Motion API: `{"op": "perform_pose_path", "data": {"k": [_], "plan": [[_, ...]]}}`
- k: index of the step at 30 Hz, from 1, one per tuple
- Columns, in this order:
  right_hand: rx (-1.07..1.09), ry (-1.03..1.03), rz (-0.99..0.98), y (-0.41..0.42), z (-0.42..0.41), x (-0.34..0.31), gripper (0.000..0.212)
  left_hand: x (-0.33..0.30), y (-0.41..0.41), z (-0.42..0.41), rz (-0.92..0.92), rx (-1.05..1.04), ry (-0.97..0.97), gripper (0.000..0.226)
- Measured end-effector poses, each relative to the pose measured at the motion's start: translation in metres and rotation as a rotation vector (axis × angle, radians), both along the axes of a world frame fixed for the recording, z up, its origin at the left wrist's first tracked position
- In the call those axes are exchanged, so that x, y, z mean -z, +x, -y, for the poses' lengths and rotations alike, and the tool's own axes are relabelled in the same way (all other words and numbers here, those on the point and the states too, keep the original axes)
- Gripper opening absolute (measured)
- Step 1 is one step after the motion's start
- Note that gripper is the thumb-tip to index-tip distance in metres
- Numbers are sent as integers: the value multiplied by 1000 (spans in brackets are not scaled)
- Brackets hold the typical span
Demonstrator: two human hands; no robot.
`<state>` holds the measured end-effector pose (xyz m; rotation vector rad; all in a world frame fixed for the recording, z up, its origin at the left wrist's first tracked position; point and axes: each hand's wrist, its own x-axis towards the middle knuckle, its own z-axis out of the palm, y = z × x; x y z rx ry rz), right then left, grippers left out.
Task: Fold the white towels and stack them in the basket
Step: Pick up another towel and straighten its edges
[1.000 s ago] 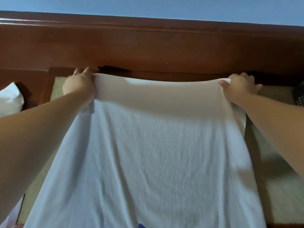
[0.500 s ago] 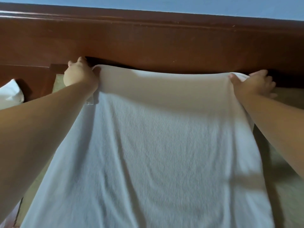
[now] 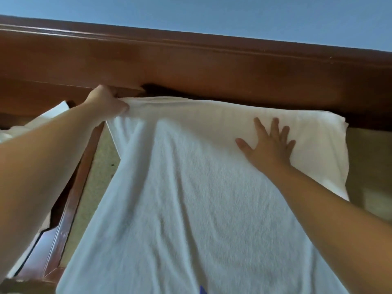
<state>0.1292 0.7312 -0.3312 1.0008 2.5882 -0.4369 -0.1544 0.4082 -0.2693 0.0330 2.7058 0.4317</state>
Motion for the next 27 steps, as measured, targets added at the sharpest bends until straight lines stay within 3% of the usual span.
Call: {"op": "perform_pose_path", "data": {"k": [4,6,8,12,14,18,20,22,25,27], "plan": [[-6,12,11,-2,-1,0,96,10,-1,3,-141,-178,239,28],[-15,10,30,-5,-2,-1,97,22,0,3,-181,-312,317,39],[-17,18,36,-6,-2,-2,96,32,2,3,-107,-459,346,59],[-8,0,49,-7,-3,-6,95,41,-7,11,138,-700,503,61],[-6,-2,53,-8,-3,-7,94,46,-13,18,157,-637,562,61],[-5,1,56,-10,-4,-6,95,36,-17,18,19,-433,445,66],[-4,5,66,-10,-4,-5,95,29,-13,13,-59,-380,447,56],[-2,12,75,-10,-4,-5,94,34,-11,15,7,-445,498,56],[19,-12,69,-10,-4,-6,92,32,5,33,233,-512,450,65],[29,-11,73,-11,-3,-7,91,32,8,50,377,-499,413,59]]}}
